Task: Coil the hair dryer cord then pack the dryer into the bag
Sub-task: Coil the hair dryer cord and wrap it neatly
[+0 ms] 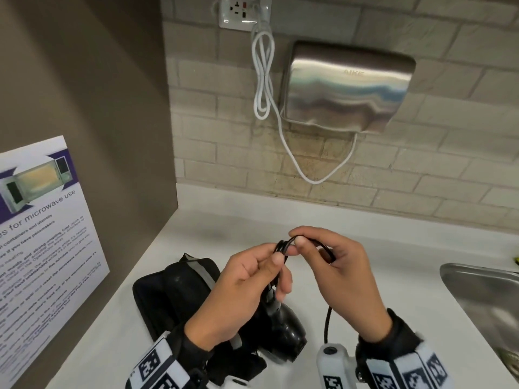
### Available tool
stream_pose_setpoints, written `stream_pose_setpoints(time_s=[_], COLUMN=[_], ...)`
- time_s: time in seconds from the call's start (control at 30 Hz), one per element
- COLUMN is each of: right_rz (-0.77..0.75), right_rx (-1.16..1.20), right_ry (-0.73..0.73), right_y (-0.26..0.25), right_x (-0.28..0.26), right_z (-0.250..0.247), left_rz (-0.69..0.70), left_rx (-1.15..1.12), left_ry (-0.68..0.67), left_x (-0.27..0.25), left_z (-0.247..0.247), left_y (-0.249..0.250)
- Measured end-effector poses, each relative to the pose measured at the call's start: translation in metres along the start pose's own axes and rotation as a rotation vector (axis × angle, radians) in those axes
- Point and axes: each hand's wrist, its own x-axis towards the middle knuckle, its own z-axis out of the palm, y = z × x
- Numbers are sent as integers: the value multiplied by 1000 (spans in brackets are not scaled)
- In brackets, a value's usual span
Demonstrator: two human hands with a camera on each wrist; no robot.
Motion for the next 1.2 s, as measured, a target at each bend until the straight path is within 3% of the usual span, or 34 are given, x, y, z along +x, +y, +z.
stream_pose_setpoints(time_s=[0.23, 0.37, 0.57, 0.73, 0.83, 0.97, 1.03, 1.2], right_rz=[106, 194, 458, 607, 785, 1001, 952, 786], right_rx=[104, 124, 272, 167, 177, 289, 348, 439], right_ry=[43, 15, -136, -277, -316, -499, -496, -332], right_y=[9, 15, 34, 48, 46, 22, 6, -35], right_x=[14, 10, -33, -102, -127, -121, -117, -109], right_z=[3, 11, 10, -9, -29, -53, -65, -76], left_rz=[-67, -108, -133, -122, -133, -158, -177, -199], left_rx=[-71, -272, -526, -544, -543, -550, -558, -549], left_ry=[41, 104, 252, 359, 368, 320, 298, 276], left_x=[7, 9, 16, 20, 18, 18, 18, 19], left_z=[-10, -8, -6, -16, -15, -5, -1, 0], left_y=[0, -3, -6, -7, -8, -8, -8, -5])
